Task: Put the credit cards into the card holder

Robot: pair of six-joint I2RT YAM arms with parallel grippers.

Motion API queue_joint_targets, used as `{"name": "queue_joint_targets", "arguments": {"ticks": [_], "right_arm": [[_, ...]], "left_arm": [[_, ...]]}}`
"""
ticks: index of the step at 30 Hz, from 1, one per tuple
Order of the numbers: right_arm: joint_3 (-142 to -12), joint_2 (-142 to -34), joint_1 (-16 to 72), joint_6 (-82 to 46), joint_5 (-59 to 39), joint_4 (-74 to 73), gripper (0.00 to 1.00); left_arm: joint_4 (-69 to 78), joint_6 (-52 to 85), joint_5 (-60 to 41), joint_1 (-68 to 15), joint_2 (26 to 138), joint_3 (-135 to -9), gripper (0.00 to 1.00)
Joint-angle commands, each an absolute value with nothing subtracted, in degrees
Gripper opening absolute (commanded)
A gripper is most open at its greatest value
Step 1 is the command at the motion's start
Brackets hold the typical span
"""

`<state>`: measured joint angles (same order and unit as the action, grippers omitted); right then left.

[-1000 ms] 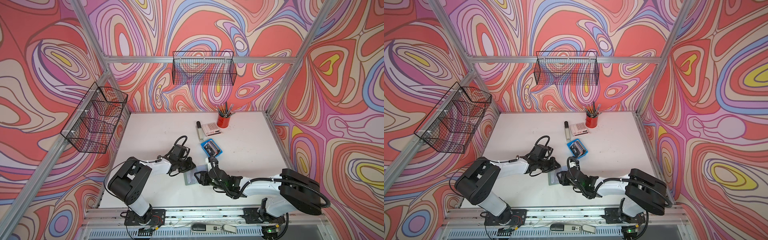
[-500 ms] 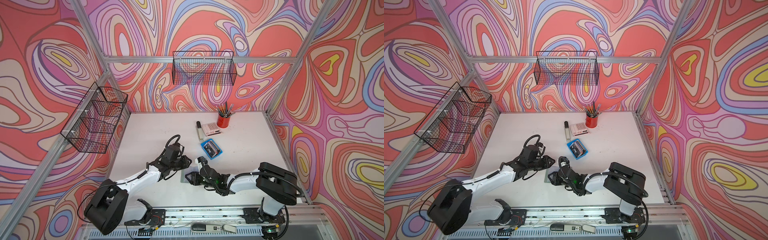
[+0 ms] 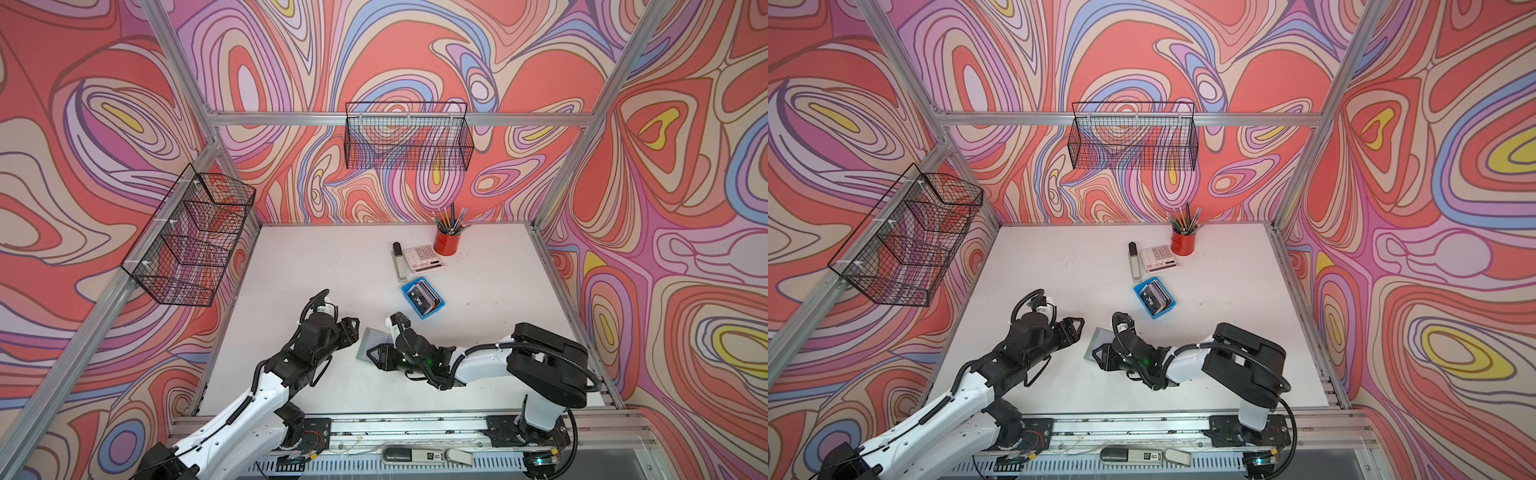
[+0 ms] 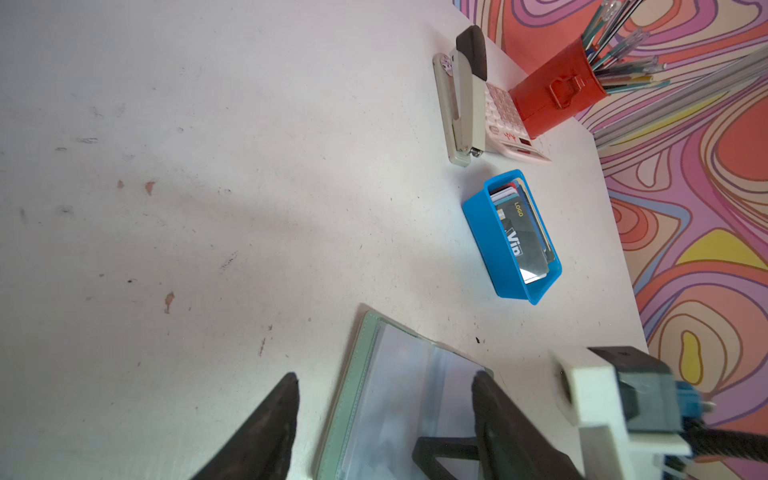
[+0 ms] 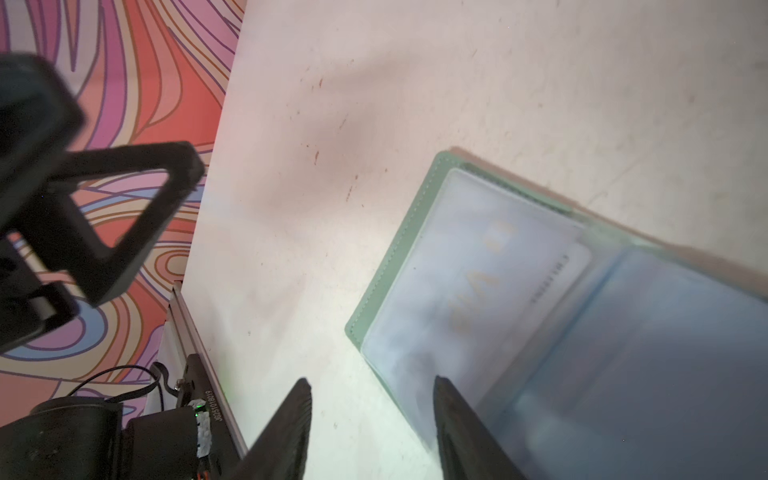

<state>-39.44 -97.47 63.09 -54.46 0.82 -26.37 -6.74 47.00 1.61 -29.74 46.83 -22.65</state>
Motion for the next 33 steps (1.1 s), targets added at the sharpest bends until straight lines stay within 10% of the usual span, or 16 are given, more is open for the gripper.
{"name": "queue_joint_targets", "arguments": {"ticks": [1, 8, 15, 33], "right_arm": [[-38.46, -90.49, 63.28, -53.11, 6.43, -19.72, 0.52], [-34.95, -73.96, 60.52, -51.93, 19.9, -4.95, 0.56], [-38.57, -66.27, 51.81, -46.39, 24.59, 12.07, 0.62], [-42.94, -72.37, 30.49, -37.09, 7.83, 12.89, 0.77]], "left_arm": [[-14.58, 47.98, -0.4, -28.53, 50.33, -25.3, 0.77], [-18.37, 42.82, -15.8, -28.39, 67.59, -33.54, 0.59], [-8.87, 43.23, -13.37, -28.46, 72.07, -30.27, 0.61], [-1.15, 47.74, -19.25, -35.86, 66.07, -19.87, 0.62]]}}
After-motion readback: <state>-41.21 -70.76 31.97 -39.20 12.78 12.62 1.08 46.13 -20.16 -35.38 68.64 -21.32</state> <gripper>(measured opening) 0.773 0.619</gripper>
